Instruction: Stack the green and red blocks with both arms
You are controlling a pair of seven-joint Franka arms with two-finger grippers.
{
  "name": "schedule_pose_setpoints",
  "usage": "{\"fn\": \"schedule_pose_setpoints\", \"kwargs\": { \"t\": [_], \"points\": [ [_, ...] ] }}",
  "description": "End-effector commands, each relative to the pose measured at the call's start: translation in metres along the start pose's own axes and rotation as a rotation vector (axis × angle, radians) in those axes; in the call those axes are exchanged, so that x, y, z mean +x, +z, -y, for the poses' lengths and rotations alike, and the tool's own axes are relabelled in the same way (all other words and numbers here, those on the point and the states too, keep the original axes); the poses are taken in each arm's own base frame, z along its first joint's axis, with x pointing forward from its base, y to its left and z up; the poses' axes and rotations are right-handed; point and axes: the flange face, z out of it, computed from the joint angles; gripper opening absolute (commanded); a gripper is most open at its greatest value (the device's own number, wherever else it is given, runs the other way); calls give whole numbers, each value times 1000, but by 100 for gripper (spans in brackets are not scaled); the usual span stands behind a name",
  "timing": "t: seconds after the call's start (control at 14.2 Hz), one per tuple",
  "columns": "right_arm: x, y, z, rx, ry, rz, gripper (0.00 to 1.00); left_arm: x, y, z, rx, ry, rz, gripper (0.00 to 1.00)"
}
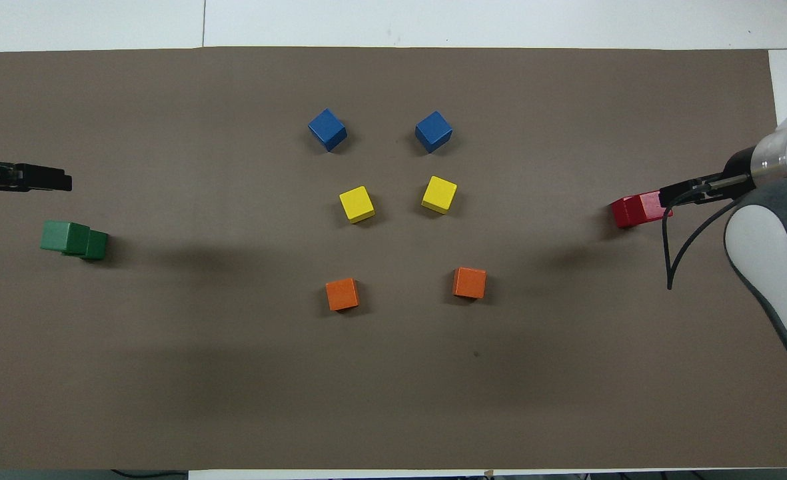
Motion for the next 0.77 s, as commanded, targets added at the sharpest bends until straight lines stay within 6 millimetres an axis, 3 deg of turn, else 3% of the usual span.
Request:
{"fn": "schedule_pose_setpoints", "kwargs": {
  "t": [0.0, 0.21, 0.35, 0.42, 0.7],
  "points": [
    [-20, -42, 17, 7, 26, 2, 100, -2, -27, -20, 11, -49, 57, 100],
    [-37, -83, 25, 4, 11, 30, 100, -10, -48, -34, 2, -62, 148, 100],
    [-33, -107, 30, -2, -11, 105, 100, -15, -55, -37, -1, -73, 195, 100],
    [-30, -109, 37, -21, -31, 117, 100, -16, -61, -39, 6, -80, 207, 100],
    [-22, -102, 29, -14, -12, 110, 100, -12, -86, -42, 89, -56, 173, 100]
  ]
}}
